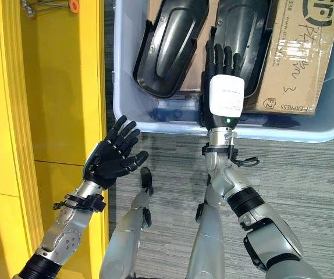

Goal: Move parts from the plastic box to the shelf.

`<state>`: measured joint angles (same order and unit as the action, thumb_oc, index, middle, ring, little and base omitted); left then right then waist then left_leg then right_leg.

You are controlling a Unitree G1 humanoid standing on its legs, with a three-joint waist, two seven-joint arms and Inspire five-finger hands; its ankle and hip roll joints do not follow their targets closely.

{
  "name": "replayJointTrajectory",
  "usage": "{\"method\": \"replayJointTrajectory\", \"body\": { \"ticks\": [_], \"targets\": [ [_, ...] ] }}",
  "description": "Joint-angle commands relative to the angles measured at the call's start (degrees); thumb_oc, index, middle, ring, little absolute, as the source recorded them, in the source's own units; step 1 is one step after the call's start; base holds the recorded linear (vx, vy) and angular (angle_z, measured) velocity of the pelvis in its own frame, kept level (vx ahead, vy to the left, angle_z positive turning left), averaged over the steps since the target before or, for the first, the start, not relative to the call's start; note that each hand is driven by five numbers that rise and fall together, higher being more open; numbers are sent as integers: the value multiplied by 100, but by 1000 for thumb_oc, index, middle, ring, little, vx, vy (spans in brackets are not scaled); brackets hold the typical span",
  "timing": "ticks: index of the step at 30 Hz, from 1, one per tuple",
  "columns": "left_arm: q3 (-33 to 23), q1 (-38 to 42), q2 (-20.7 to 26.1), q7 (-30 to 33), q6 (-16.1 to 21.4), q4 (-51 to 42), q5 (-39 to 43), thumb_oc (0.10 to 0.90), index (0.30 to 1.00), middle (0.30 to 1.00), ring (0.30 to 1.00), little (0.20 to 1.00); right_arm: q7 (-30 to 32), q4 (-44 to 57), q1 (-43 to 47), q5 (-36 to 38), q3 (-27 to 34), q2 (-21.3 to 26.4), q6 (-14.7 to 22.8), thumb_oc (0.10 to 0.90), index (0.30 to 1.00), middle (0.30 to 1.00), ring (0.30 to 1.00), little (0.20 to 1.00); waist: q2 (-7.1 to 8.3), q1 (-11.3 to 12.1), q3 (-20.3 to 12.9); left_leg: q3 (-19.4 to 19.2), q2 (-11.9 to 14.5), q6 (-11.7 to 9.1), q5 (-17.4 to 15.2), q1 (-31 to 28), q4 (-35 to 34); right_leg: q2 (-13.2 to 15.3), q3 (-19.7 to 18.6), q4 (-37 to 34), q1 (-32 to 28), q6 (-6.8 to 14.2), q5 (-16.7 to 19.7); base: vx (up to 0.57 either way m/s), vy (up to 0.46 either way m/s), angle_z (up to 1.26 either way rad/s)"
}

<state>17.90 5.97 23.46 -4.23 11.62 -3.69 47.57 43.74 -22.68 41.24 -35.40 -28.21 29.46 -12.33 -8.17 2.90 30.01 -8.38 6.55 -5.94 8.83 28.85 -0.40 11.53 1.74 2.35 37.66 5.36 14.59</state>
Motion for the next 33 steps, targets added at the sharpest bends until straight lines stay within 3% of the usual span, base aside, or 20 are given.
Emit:
{"method": "replayJointTrajectory", "body": {
  "ticks": [1,11,23,27,33],
  "targets": [
    [165,160,-163,-94,383,-478,68,900,1000,1000,1000,1000,383,592,-113,50,-131,-40,-62,900,1000,1000,1000,1000,-319,-313,-22,-157,2,179,-60,141,176,71,315,641,-91,-147,-995,0,0,0],
    [192,169,-182,-122,458,-423,123,900,1000,1000,1000,1000,316,74,-166,451,80,-9,-579,900,1000,1000,1000,1000,-361,-323,-22,-175,12,171,-51,107,137,77,324,648,-104,-156,-1019,0,0,0],
    [145,181,-132,-274,389,-386,124,900,1000,1000,1000,1000,-26,-635,6,391,130,186,-706,900,1000,1000,1000,1000,-334,-237,-22,-100,38,163,-30,108,110,71,428,665,-143,-165,-1051,-11,-25,0],
    [86,194,-65,-364,323,-366,124,900,1000,1000,1000,1000,-477,-990,175,-29,-2,353,-655,900,1000,1000,1000,1000,-305,-178,-22,-54,57,158,-29,122,133,62,485,703,-158,-163,-1077,-11,-51,1],
    [62,223,-11,-448,256,-351,106,900,1000,1000,1000,1000,-653,-1403,373,48,-235,446,-538,900,1000,1000,1000,1000,-263,-105,-22,-22,76,149,-10,134,125,69,570,690,-189,-149,-1074,-8,-47,2]
  ]
}}
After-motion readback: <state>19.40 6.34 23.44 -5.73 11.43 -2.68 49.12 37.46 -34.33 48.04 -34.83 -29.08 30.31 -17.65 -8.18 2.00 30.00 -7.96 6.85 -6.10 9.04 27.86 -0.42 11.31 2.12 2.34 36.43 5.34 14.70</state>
